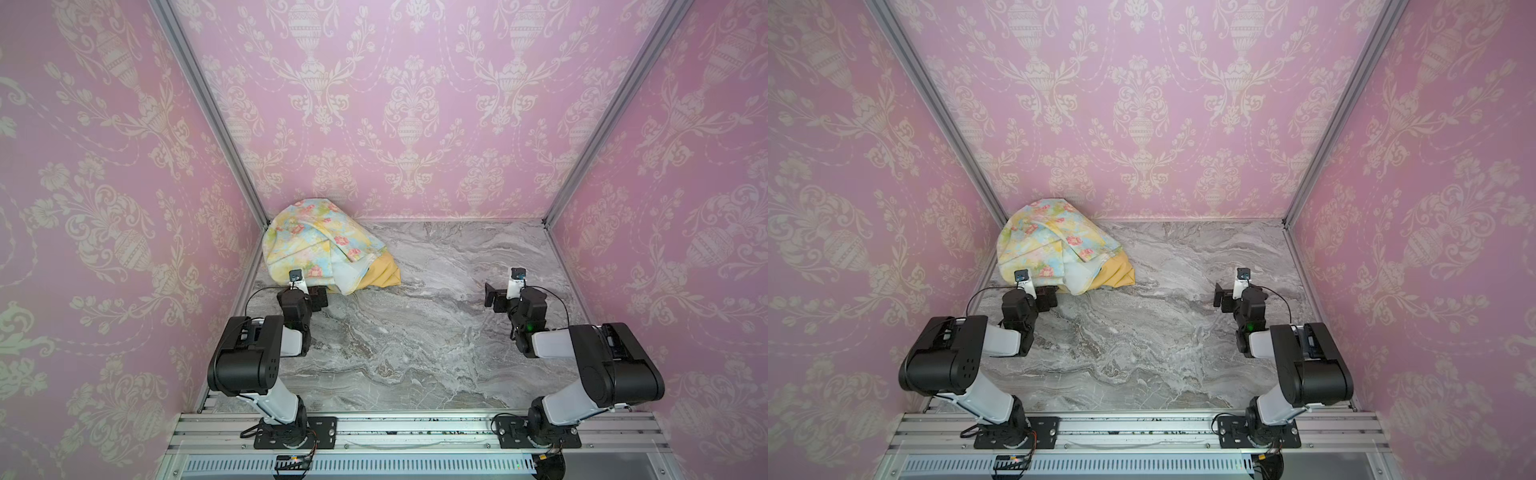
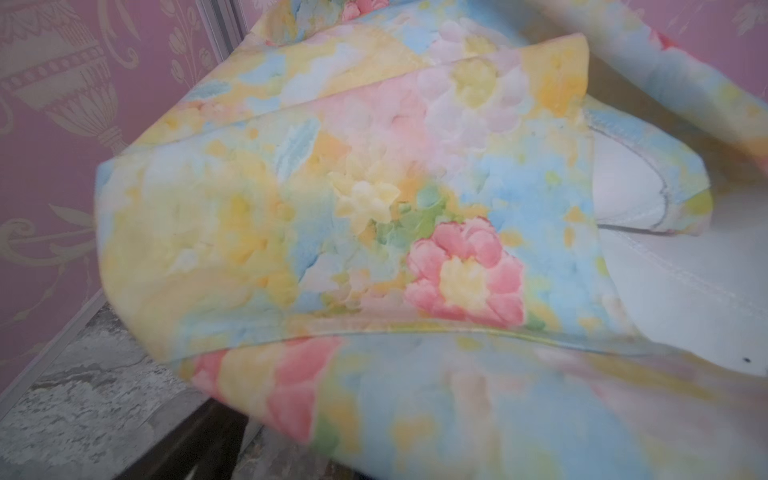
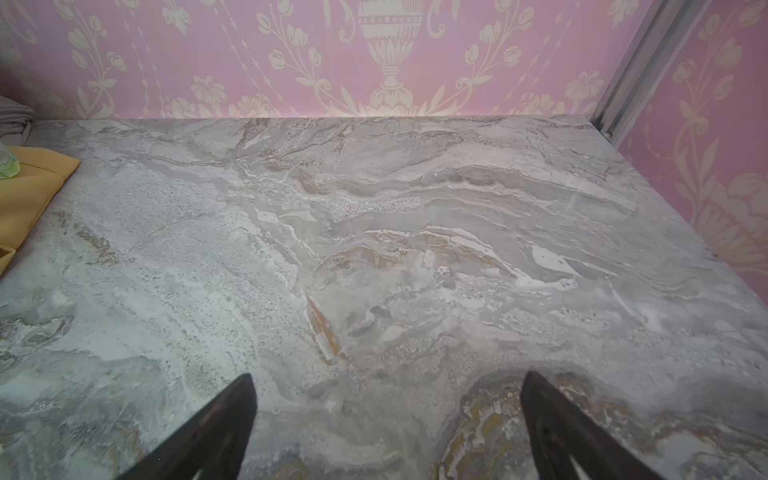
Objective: Pick out a specific cloth from the pile
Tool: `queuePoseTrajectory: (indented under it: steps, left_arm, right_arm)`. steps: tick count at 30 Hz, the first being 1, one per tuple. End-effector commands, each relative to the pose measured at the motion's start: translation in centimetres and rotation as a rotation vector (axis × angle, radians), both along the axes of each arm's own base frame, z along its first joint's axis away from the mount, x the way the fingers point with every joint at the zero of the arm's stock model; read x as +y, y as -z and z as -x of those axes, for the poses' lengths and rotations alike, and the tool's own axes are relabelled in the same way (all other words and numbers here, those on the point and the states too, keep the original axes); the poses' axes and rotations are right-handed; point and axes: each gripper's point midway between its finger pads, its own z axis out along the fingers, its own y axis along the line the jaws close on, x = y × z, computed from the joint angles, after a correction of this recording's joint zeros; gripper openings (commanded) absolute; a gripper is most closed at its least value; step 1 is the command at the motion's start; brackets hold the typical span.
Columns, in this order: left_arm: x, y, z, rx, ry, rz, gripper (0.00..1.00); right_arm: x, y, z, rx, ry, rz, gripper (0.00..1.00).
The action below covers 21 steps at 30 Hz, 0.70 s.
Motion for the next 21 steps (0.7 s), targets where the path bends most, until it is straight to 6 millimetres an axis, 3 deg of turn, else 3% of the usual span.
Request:
queuePoseTrajectory:
  steps: [1,21]
  left_arm:
    - [-0.70,0.30,0.16,0.005,0.035,-0.019,0.99]
    - [-1.10,0.28,0.05,0.006,0.060,-0.016,0.99]
  right_arm:
    - [0.05,-0.49,-0.24,-0.015,0.004,-0.012,1.00]
    - [0.03,-0.47,-0.22,-0.015,0.006,-0.012,1.00]
